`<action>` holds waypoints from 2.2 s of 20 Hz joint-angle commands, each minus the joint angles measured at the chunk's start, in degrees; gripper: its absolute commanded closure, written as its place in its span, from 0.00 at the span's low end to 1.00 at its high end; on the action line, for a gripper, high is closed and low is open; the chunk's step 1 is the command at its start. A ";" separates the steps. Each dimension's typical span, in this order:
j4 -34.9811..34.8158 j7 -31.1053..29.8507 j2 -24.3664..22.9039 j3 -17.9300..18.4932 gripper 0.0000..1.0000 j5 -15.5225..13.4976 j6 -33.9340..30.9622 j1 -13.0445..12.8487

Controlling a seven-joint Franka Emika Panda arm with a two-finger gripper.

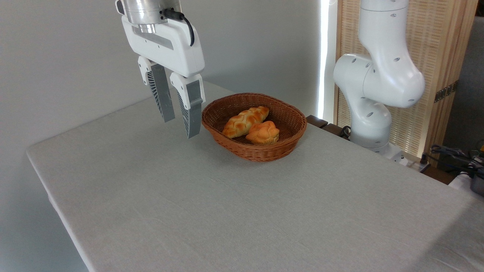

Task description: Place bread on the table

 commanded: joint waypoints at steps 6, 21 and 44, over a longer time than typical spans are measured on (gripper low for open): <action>0.93 -1.00 0.56 -0.18 0.00 -0.40 -1.87 0.13; 0.23 -1.00 0.29 -0.27 0.00 -0.49 -1.78 0.04; -32.70 -1.70 -23.85 -0.10 0.00 -11.12 2.09 -13.30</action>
